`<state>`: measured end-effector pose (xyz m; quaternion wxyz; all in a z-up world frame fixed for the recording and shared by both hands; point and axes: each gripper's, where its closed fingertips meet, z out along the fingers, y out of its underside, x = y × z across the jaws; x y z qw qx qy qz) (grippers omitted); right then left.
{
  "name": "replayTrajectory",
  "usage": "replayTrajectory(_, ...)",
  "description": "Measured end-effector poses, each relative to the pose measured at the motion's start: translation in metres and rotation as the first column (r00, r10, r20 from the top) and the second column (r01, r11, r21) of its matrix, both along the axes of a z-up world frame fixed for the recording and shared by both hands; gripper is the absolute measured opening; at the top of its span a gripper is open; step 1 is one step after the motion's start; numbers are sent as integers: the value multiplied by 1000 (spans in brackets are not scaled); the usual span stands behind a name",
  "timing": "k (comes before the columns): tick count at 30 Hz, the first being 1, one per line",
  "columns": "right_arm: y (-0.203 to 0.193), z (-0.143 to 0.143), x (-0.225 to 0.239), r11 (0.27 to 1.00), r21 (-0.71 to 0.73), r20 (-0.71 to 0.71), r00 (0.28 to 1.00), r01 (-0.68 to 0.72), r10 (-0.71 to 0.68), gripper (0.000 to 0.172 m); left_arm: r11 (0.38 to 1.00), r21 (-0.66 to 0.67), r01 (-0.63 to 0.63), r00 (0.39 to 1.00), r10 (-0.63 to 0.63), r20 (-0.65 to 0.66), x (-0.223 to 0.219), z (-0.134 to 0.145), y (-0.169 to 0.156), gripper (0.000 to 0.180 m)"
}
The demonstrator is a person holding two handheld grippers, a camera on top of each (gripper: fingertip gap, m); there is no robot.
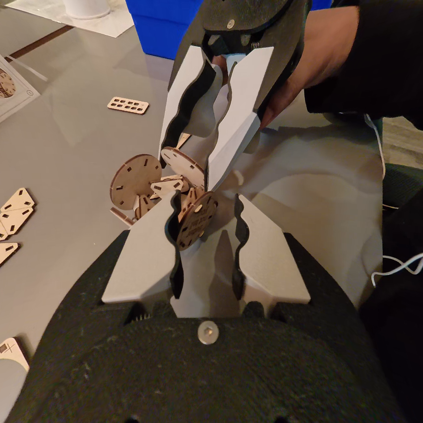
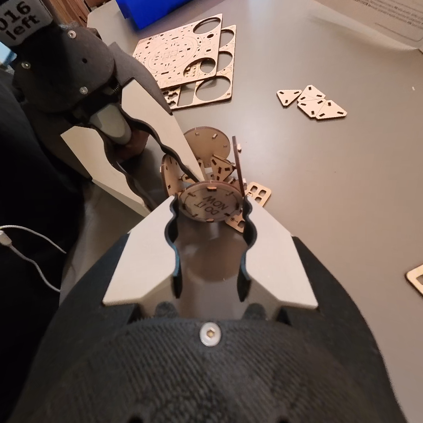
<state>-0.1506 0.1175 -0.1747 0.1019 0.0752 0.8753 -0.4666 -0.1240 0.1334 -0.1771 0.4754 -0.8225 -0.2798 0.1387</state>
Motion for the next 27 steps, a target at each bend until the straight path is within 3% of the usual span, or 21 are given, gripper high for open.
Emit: replayTrajectory(27, -3, 5, -3, 994, -109, 4, 1000, -7, 8, 55, 1000, 13, 10, 1000, -10, 8, 0, 0, 0, 39)
